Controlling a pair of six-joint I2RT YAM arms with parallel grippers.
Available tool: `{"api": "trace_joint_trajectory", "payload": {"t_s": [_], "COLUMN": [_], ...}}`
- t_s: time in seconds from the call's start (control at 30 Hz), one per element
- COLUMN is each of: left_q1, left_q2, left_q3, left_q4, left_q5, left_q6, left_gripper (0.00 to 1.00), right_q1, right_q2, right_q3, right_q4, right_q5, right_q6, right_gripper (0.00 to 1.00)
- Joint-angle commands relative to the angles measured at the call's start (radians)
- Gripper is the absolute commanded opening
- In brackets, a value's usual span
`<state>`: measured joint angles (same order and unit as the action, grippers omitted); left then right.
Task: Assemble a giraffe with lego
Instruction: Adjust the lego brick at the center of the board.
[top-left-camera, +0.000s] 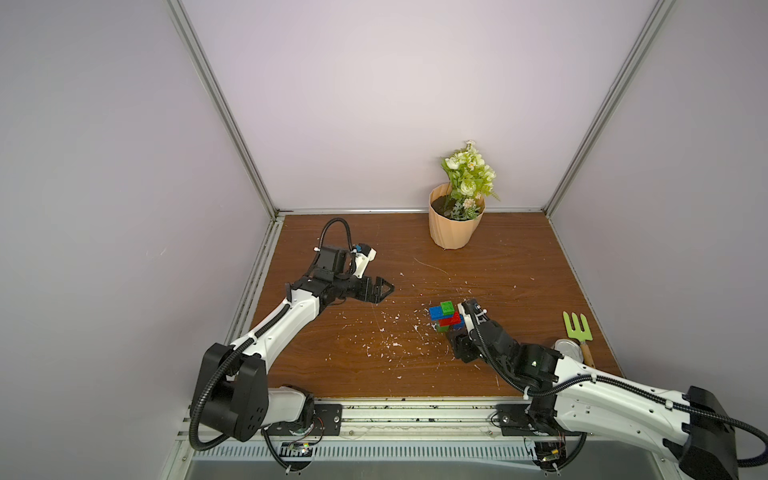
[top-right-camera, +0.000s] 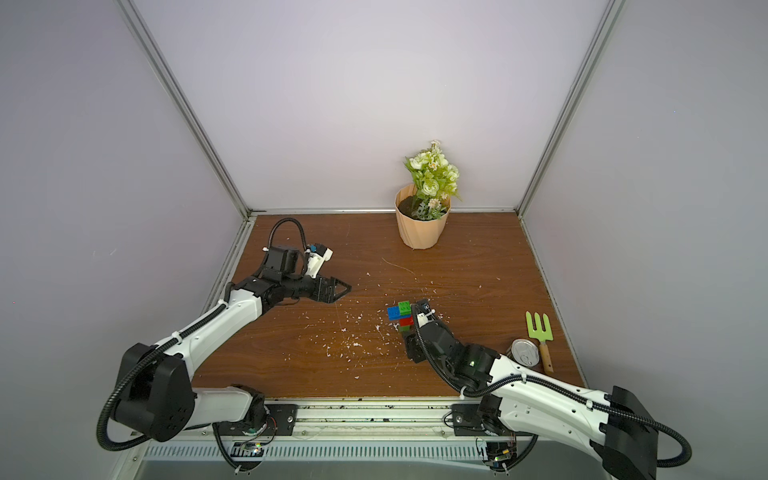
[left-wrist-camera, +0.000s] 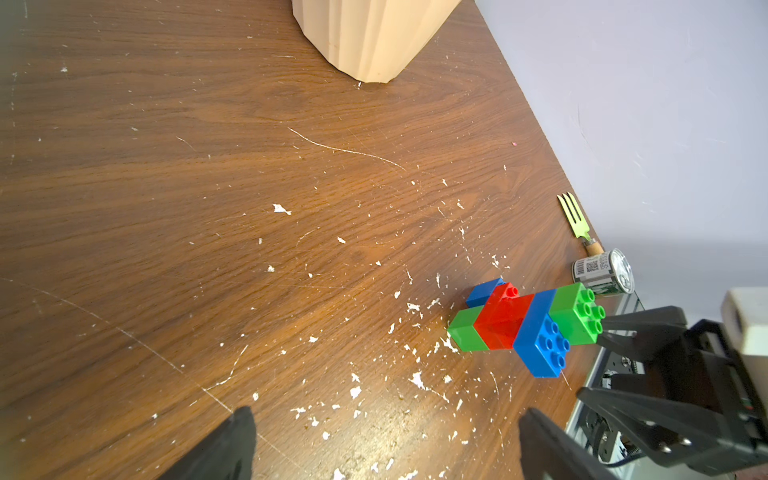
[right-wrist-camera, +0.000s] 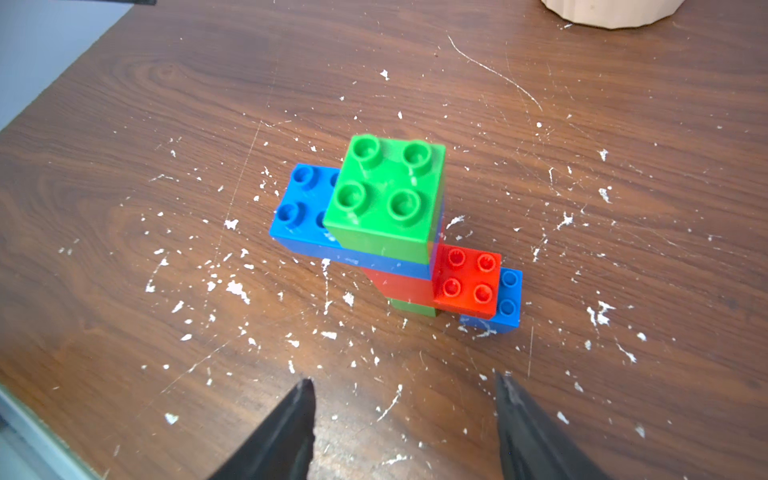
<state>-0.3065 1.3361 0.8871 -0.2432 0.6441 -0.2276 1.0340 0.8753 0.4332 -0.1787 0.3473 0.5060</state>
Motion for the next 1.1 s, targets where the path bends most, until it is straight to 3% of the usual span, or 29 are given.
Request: {"api": "trace_joint_trajectory", "payload": {"t_s": [0.0,0.33,1.07], "left_q1": [-0.008,-0.008,-0.008], "left_q2": [0.010,0.015,0.011], "left_q3": [0.006,0.007,0.005], "left_q4": [-0.004,-0.005,-0.010], "left_q5": [-0.010,-0.012,-0.009], "left_q6": [0.013,0.015,0.016], "left_gripper": [0.99,0.99,0.99], "right_q1": [0.012,0.014,0.013], "right_q2": [0.009,0.123,0.316], "right_q3": [-0.022,-0.037,0.027], "right_q4": [0.171,0.316,0.415], "right_q5": [0.068,0.101,0.198], "right_q6": [-0.027,-0.063,-0.079], "right_gripper": [0.70,0.70,0.67]}}
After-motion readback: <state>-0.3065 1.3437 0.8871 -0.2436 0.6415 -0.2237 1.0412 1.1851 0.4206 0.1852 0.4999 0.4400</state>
